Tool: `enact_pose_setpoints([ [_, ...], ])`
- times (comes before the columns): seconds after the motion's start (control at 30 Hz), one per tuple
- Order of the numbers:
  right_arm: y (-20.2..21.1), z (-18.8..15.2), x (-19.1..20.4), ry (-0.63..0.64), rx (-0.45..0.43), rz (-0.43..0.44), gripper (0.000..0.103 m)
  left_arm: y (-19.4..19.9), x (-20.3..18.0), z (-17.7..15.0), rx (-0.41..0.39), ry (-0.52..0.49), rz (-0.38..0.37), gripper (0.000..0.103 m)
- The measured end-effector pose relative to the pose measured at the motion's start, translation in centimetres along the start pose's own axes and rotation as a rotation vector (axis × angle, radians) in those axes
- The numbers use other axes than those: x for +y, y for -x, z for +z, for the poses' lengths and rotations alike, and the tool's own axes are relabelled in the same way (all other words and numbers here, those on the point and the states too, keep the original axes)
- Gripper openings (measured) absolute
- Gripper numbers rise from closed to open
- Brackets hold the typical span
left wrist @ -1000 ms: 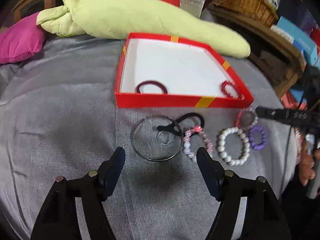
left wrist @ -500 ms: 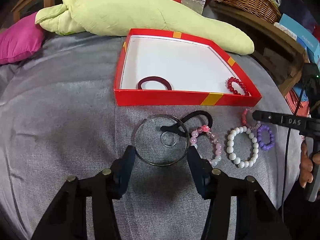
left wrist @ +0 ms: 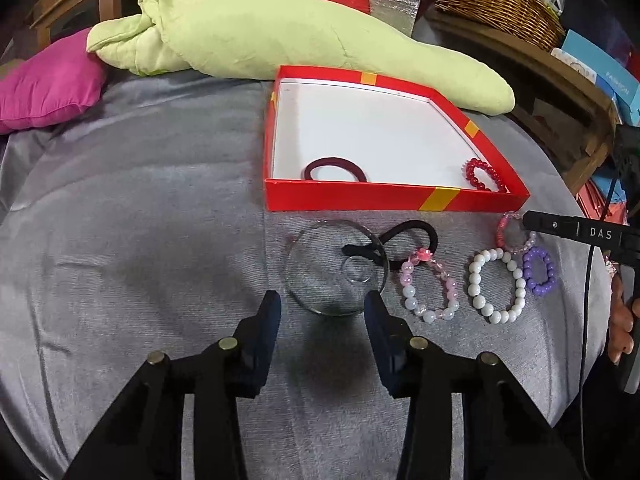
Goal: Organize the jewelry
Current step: 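Grasp and lift the silver bangle with the left tool while the right tool lifts the pink bracelet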
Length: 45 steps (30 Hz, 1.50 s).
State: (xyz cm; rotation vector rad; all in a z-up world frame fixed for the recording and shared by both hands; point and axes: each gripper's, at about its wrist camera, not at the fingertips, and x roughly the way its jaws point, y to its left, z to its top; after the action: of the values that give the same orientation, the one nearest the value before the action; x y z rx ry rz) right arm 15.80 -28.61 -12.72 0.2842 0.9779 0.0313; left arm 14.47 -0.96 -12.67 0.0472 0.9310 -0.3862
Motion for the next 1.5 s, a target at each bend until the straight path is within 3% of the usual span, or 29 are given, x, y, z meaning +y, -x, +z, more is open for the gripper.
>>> enact_pose_setpoints([
  [0.07,0.0,0.0,0.1,0.000,-0.003,0.001,0.009,0.1,0.1,0.1,0.005,0.015,-0.026,0.048],
  [0.13,0.0,0.0,0.1,-0.003,-0.004,0.005,0.009,0.1,0.0,0.2,0.008,0.027,-0.057,0.068],
  [0.2,0.0,0.0,0.1,-0.004,-0.003,0.008,0.009,0.1,-0.5,0.3,0.000,0.019,-0.062,0.074],
  [0.37,-0.1,0.0,0.3,-0.001,0.004,0.009,0.009,-1.5,-1.3,0.8,0.041,0.012,-0.034,0.074],
  [0.6,-0.5,0.0,0.6,0.009,0.008,0.005,0.009,-2.1,-1.1,1.2,0.009,0.021,-0.044,0.074],
  [0.67,-0.5,0.0,0.7,0.010,0.008,0.006,0.009,-2.0,-0.9,1.3,-0.004,0.032,-0.050,0.069],
  [0.7,-0.5,0.0,0.7,0.011,0.007,0.007,0.009,-2.0,-0.7,1.2,-0.007,0.033,-0.042,0.061],
  [0.87,0.1,-0.1,1.0,0.021,-0.016,0.019,0.009,-1.6,-0.6,1.1,-0.020,0.024,-0.030,0.061],
  [1.17,1.9,-0.2,1.8,0.051,-0.086,0.065,0.009,1.8,0.0,1.2,-0.134,0.037,-0.034,0.061],
  [1.5,4.1,-0.2,3.7,0.100,-0.167,0.153,0.009,5.1,-1.1,1.4,-0.281,-0.024,0.006,0.061],
])
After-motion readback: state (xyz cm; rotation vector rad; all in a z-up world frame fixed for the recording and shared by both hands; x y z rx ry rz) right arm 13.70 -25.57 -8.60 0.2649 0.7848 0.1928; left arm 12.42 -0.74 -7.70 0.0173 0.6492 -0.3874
